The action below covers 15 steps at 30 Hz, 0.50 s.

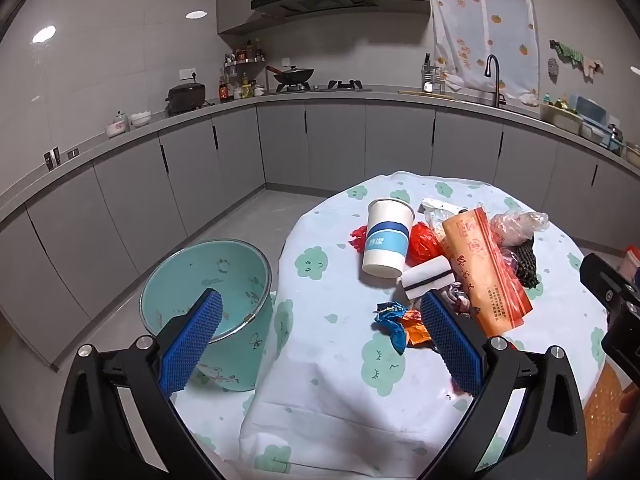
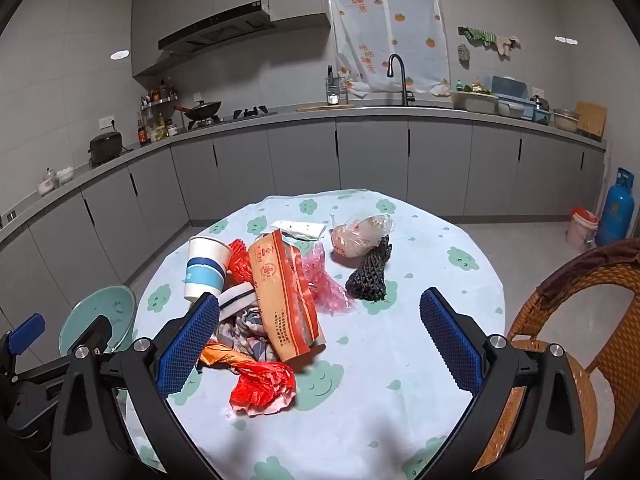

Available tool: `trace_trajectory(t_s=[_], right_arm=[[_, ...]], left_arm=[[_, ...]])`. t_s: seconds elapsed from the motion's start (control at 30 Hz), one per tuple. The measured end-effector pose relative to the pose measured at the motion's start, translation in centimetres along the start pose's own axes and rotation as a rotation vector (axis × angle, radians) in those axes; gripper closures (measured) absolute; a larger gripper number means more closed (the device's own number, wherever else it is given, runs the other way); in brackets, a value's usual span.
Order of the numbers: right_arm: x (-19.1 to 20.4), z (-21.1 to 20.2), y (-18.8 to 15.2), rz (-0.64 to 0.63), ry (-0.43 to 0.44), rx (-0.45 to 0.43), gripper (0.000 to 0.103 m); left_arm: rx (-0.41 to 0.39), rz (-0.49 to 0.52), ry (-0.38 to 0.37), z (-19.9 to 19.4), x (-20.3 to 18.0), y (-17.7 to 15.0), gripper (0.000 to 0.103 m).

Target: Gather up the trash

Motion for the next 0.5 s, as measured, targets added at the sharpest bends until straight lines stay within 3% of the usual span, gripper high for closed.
trace_trajectory(t_s=[0.5], right_arm=[[-0.22, 0.4, -0.11, -0.002, -0.006, -0.002, 0.004]], left_arm=[[-0.001, 0.001, -0.002, -0.21, -0.16, 0.0, 0.005]])
Point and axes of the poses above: each gripper's, at about its wrist camera, not at the fingertips, and z roughly the way its jaws point, x to its left, y to its top, the point moved 9 cm from there along z, roughly the way its jaws point, and after that the axes turned 8 degrees about x, right-handed, at the moved point
